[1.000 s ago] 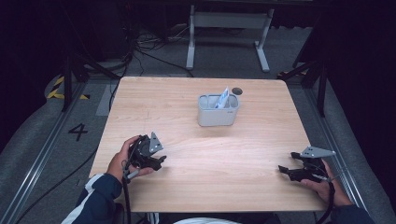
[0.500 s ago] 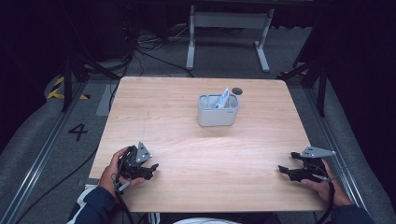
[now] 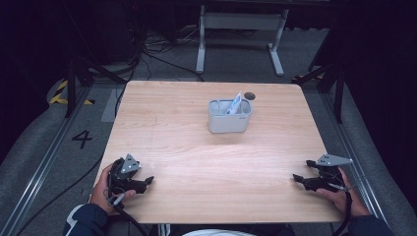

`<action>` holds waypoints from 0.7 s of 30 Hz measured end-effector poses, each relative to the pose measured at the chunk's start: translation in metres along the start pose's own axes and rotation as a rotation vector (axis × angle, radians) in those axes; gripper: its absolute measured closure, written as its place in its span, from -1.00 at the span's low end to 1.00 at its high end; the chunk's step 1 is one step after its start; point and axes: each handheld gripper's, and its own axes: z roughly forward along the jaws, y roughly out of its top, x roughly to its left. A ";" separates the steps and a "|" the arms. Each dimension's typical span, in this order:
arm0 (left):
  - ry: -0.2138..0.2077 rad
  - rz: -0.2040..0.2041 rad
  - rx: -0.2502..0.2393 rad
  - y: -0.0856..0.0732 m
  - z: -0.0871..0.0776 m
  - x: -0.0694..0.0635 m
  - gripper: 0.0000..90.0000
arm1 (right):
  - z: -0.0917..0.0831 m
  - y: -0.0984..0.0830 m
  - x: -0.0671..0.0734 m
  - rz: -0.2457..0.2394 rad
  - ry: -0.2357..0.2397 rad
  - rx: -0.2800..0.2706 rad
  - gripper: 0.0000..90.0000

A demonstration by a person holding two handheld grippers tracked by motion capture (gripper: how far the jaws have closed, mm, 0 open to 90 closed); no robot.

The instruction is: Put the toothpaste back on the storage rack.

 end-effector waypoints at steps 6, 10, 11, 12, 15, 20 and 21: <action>-0.029 -0.075 -0.032 -0.011 -0.001 0.010 -0.66 | 0.001 0.001 0.000 -0.002 0.003 0.002 -0.66; -0.010 -0.065 -0.034 -0.010 0.000 0.010 -0.68 | 0.001 0.001 0.000 -0.003 0.003 0.002 -0.66; -0.010 -0.081 -0.034 -0.010 0.000 0.009 -0.68 | 0.001 0.001 0.000 -0.003 0.003 0.002 -0.66; -0.006 -0.091 -0.034 -0.010 0.000 0.009 -0.68 | 0.001 0.001 0.000 -0.004 0.006 0.001 -0.65; 0.006 -0.100 -0.026 -0.009 0.001 0.008 -0.72 | 0.000 0.001 0.000 -0.007 0.007 0.001 -0.65; 0.030 -0.135 -0.012 -0.008 0.004 0.008 -0.85 | 0.000 0.000 0.000 -0.007 0.007 0.001 -0.65; 0.035 -0.132 -0.006 -0.007 0.004 0.009 -0.88 | 0.000 0.000 0.000 -0.006 0.006 0.001 -0.65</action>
